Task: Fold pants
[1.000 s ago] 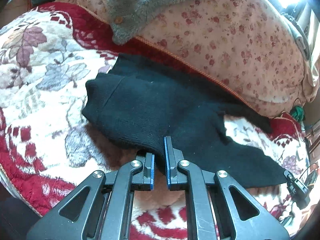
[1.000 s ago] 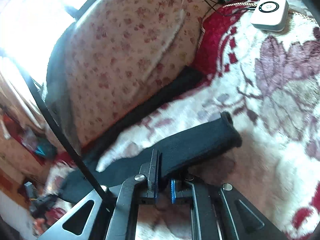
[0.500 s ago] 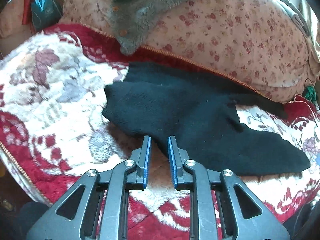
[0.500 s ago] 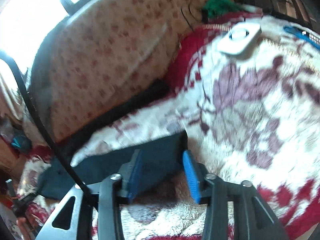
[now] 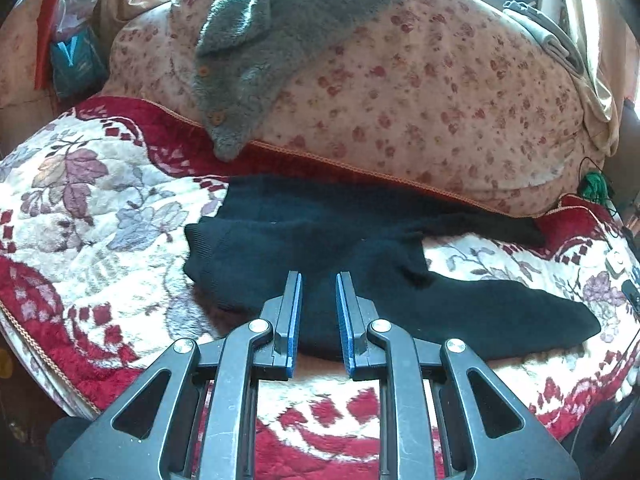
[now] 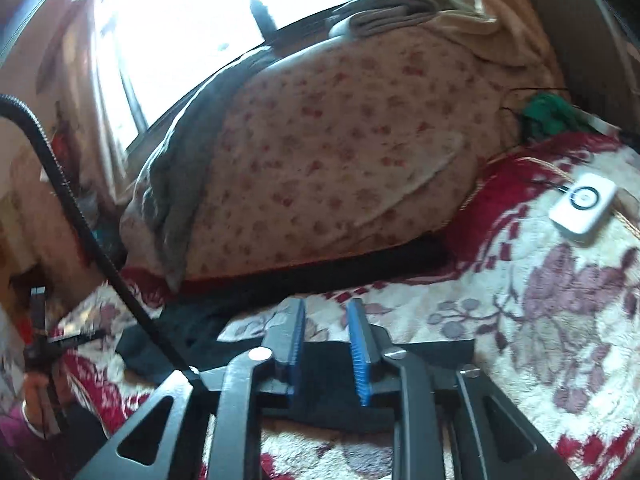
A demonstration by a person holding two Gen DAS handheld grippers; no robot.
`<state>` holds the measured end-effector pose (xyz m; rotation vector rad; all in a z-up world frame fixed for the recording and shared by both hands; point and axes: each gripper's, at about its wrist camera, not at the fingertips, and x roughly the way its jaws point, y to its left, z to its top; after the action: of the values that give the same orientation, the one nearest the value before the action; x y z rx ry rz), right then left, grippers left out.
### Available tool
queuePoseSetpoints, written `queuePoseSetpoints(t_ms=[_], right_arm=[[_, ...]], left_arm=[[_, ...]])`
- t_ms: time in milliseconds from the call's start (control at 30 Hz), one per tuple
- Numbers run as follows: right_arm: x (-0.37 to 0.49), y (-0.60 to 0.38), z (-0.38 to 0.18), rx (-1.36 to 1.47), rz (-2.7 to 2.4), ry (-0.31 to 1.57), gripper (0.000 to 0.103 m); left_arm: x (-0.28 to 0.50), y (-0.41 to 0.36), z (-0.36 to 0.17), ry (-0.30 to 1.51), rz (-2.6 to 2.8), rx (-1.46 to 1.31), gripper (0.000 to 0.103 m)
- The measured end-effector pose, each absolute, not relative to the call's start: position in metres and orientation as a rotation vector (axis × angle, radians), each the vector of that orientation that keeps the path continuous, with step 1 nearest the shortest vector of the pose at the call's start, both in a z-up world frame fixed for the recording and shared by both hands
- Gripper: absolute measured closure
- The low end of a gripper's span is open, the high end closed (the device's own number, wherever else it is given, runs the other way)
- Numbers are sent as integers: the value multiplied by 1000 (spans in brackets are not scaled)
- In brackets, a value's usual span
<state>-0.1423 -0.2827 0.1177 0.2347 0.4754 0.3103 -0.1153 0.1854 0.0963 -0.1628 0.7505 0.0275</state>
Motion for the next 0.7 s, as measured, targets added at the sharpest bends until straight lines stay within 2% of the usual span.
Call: queuePoseSetpoints(t_ms=[67, 167, 633, 700], right_arm=[[-141, -275, 117, 209, 321, 477, 95], [-136, -267, 112, 179, 334, 497, 95], [-91, -263, 86, 305, 332, 604, 95], [-78, -263, 78, 350, 337, 631, 91]], left_arm=[[-115, 180, 95, 753, 20, -161, 86], [-112, 175, 93, 761, 13, -162, 86], [-74, 182, 79, 833, -10, -219, 87], [-64, 192, 73, 858, 3, -242, 87]])
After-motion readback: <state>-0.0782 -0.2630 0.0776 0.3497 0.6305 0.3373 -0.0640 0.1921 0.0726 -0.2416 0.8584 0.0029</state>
